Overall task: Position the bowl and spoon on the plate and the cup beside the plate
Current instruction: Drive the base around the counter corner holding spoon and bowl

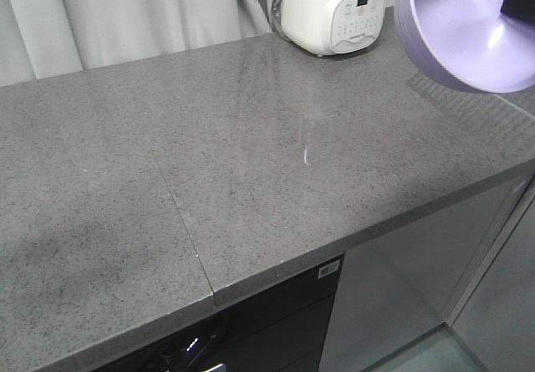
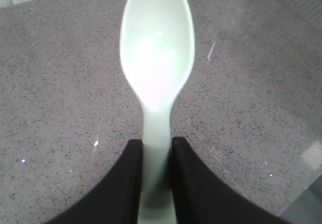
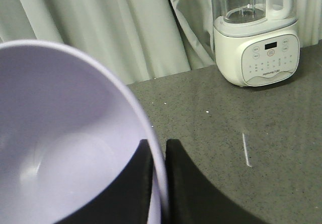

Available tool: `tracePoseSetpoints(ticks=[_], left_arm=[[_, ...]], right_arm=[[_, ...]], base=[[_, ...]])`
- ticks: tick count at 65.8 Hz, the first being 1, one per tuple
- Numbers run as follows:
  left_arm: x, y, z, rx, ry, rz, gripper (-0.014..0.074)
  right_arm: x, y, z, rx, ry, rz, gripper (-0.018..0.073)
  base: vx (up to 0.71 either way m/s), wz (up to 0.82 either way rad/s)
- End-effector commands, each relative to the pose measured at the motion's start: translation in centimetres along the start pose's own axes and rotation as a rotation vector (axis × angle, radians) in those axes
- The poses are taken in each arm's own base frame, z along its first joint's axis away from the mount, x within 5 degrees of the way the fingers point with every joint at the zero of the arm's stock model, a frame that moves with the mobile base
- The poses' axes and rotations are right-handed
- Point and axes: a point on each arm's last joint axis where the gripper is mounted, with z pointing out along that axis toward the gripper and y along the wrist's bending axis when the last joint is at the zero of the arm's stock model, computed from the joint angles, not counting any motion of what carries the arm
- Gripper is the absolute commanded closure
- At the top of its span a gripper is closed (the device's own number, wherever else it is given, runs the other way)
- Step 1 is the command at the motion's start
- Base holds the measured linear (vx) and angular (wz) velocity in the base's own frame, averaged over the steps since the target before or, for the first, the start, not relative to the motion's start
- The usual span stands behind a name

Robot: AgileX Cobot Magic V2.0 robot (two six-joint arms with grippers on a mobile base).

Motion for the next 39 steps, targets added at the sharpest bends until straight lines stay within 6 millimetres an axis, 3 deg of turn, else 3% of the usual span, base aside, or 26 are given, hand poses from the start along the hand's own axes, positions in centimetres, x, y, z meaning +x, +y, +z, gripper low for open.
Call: tracePoseSetpoints(ticks=[1,39], left_arm=[[-0.96,-0.46,-1.24,0.027,-0.098,-0.006,0.0602],[-0.96,-0.46,-1.24,0.027,-0.098,-0.006,0.0602]], right_arm=[[-1.54,0.69,-0.98,0.000,-0.088,-0.005,0.0569],[-1.55,0.68,-0.98,0.000,-0.089,-0.005,0.0569]], base=[[-0.01,-0.11],[-0.02,-0.17]])
